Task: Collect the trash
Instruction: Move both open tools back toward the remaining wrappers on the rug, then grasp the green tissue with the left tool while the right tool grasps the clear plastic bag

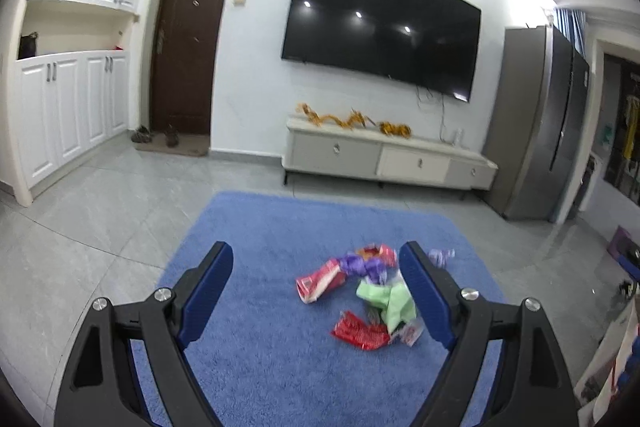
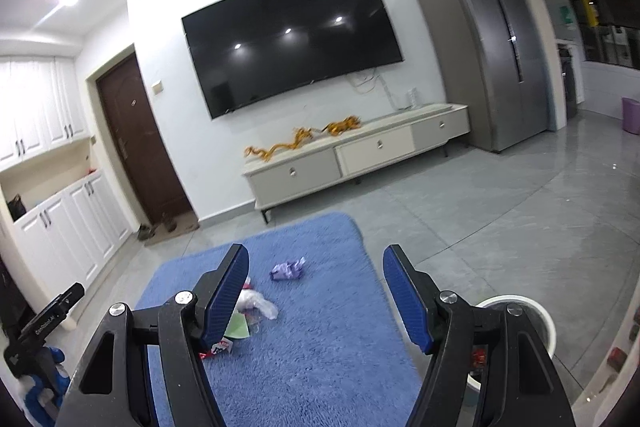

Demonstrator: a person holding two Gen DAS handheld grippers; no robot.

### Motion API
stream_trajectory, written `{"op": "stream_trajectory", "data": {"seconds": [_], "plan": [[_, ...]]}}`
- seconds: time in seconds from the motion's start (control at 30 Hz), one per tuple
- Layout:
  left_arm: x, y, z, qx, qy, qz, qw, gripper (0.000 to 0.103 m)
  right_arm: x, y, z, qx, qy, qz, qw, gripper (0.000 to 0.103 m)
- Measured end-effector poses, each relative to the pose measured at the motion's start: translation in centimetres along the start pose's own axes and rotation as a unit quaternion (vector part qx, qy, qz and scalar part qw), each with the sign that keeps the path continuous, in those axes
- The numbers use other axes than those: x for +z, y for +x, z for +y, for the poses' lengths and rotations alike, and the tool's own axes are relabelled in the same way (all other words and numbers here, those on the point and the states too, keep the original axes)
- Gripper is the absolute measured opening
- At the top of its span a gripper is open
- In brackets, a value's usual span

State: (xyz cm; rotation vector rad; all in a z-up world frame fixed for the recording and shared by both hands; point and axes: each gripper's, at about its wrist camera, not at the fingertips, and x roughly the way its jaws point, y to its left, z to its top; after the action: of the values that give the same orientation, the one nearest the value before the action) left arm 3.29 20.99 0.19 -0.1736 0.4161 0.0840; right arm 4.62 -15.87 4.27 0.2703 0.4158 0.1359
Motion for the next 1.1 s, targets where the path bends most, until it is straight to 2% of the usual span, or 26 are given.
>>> {"op": "stream_trajectory", "data": {"seconds": [0.1,0.23,0.37,0.5,0.53,0.67,0.83,0.9,1.1], "plan": [[-1.6,2.3,-0.4,-0.009,0.022,0.029,0.9993,0.084,-0.8,2.5,0.0,0.018,-0.007,0.023,1.0,0.067],[-3.6,6.0,-1.3,-0.034,0.028,0.075,0.9962,0.084,-2.0,5.5,0.2,0.03,-0.019,0.055,0.998,0.067],[-4.5,8.2,-3.3,-0.074,0.046,0.091,0.992,0.084,-3.2,8.7,-0.2,0.032,-0.019,0.087,0.995,0.065],[-4.6,10.4,-6.6,-0.104,0.087,0.1,0.9857,0.083,-4.3,11.6,-0.8,0.04,-0.013,0.118,0.992,0.06],[-4.5,11.1,-7.3,-0.108,0.097,0.101,0.9842,0.081,-4.4,12.2,-0.9,0.043,-0.014,0.124,0.991,0.058],[-4.5,14.4,-9.0,-0.126,0.12,0.12,0.9774,0.062,-5.0,14.7,-0.2,0.062,-0.036,0.147,0.986,0.056],[-5.8,18.1,-10.4,-0.125,0.145,0.151,0.9699,0.054,-5.7,17.9,0.8,0.084,-0.063,0.179,0.978,0.056],[-6.4,19.5,-10.1,-0.13,0.141,0.17,0.9667,0.04,-6.2,19.3,1.2,0.096,-0.067,0.191,0.975,0.055],[-6.8,21.0,-8.6,-0.149,0.112,0.178,0.9661,0.027,-7.5,23.2,3.5,0.125,-0.101,0.227,0.96,0.048]]}}
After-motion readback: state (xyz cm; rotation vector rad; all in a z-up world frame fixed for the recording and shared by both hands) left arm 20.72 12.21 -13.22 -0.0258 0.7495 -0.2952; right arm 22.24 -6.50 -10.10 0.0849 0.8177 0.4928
